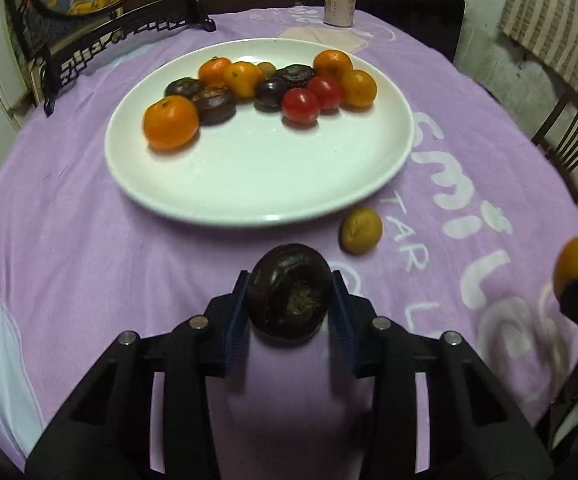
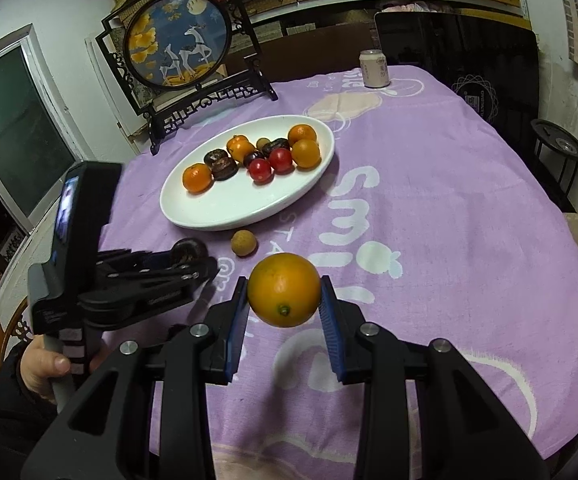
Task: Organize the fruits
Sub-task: 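Place the mangosteen and orange on the plate and open both tools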
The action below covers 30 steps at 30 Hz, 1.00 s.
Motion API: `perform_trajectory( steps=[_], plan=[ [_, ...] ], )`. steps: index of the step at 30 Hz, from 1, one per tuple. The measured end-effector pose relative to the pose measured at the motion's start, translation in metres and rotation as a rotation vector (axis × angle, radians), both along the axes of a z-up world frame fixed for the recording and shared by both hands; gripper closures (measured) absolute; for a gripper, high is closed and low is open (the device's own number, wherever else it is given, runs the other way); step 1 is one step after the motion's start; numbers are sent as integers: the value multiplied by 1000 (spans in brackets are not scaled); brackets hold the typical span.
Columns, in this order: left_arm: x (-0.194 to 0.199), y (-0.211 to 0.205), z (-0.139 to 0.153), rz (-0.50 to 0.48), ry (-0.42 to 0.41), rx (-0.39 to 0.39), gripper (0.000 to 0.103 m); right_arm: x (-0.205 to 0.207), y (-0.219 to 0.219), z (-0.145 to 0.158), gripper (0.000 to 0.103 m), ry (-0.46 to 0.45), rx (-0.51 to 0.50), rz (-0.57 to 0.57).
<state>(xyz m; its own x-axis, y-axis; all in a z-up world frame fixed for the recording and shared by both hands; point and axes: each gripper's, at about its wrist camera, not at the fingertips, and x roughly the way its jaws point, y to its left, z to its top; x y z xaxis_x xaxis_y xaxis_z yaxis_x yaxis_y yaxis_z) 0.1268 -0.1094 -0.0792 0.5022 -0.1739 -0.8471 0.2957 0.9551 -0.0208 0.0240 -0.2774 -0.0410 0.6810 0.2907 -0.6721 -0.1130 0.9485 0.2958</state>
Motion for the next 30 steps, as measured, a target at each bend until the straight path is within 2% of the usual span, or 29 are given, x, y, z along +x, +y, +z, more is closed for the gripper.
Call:
perform_trajectory(
  steps=[4,11,18,21,24,26,30],
  plan=[
    [-14,23,14,14,-2,-58,63,1,8,3,68,-5,-4,12],
    [-31,47,33,22,-21,-101,63,4,25,7,68,-4,-18,38],
    [-28,62,46,11,-28,-143,63,16,39,3,68,24,-28,60],
    [-3,67,56,9,-12,-165,63,34,44,6,68,31,-32,81],
    [31,61,70,28,-32,-124,63,66,53,17,68,13,-41,106],
    [59,55,77,31,-26,-128,63,93,59,20,68,2,-57,110],
    [106,40,72,43,17,-122,63,142,64,4,68,59,-91,99]
  ],
)
